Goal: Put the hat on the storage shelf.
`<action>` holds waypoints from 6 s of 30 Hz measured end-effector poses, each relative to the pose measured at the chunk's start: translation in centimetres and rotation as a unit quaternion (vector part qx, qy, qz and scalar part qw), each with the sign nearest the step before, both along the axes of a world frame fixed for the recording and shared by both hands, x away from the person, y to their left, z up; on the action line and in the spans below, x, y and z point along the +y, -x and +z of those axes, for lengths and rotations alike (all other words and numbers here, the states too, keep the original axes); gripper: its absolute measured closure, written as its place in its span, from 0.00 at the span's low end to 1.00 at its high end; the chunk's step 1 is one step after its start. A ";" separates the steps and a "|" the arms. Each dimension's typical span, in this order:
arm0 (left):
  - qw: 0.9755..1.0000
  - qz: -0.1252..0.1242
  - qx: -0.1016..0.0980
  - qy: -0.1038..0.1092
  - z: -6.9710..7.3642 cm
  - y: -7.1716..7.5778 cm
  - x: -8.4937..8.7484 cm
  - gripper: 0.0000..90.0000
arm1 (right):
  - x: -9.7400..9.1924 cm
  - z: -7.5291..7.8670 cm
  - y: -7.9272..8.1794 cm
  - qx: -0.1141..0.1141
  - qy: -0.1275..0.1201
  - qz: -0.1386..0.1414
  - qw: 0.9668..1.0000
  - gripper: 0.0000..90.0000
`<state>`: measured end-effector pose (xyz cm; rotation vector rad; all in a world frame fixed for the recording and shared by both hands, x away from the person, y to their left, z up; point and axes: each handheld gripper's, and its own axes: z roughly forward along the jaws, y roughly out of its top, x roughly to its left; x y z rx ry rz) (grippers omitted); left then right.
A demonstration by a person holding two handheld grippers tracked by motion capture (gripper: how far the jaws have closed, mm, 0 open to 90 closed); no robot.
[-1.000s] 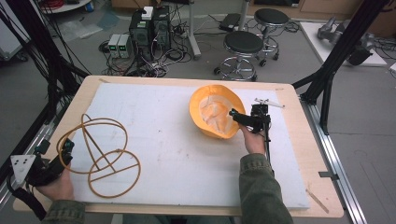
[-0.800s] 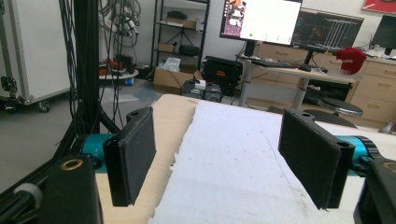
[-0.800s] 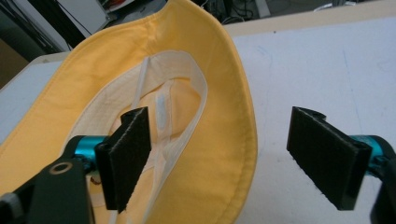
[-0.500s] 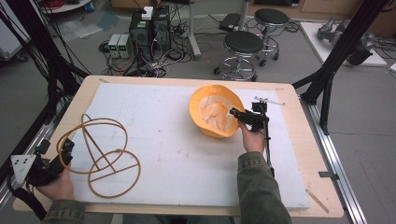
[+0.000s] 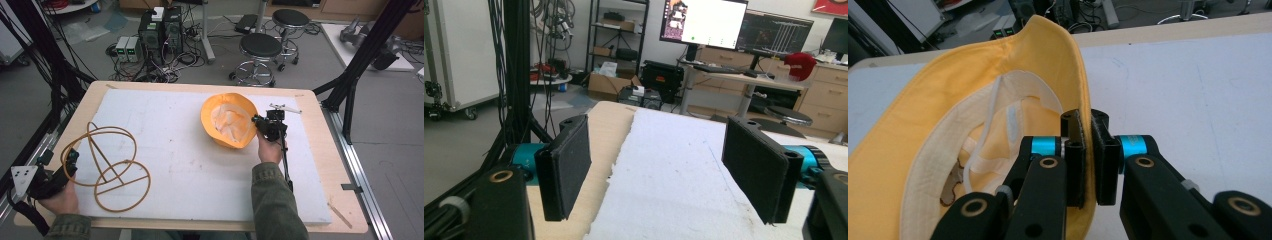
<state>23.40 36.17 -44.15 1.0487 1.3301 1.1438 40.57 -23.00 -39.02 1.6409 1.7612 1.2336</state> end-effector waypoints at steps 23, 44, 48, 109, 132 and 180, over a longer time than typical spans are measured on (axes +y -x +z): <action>1.000 -0.002 0.002 -0.001 0.0 -0.1 0.0 0.31 | 1.0 0.0 1.2 -0.073 0.027 0.007 0.997 0.96; 1.000 -0.005 0.004 -0.008 -0.1 -0.2 -0.1 0.31 | 2.8 2.2 3.1 -0.231 0.007 0.073 0.970 0.96; 1.000 -0.005 0.004 -0.008 -0.1 -0.2 -0.1 0.31 | 2.7 3.0 3.5 -0.265 0.010 0.074 0.961 0.96; 1.000 -0.006 0.000 -0.003 -0.1 -0.1 -0.1 0.31 | 13.1 13.0 5.1 -0.423 -0.040 0.170 0.889 0.96; 1.000 -0.003 0.000 -0.002 -0.1 -0.2 0.1 0.31 | 20.6 13.2 6.7 -0.427 -0.051 0.248 0.868 0.96; 1.000 0.001 -0.001 0.004 -0.1 -0.1 0.3 0.31 | 32.3 11.2 17.5 -0.358 -0.012 0.535 0.765 0.95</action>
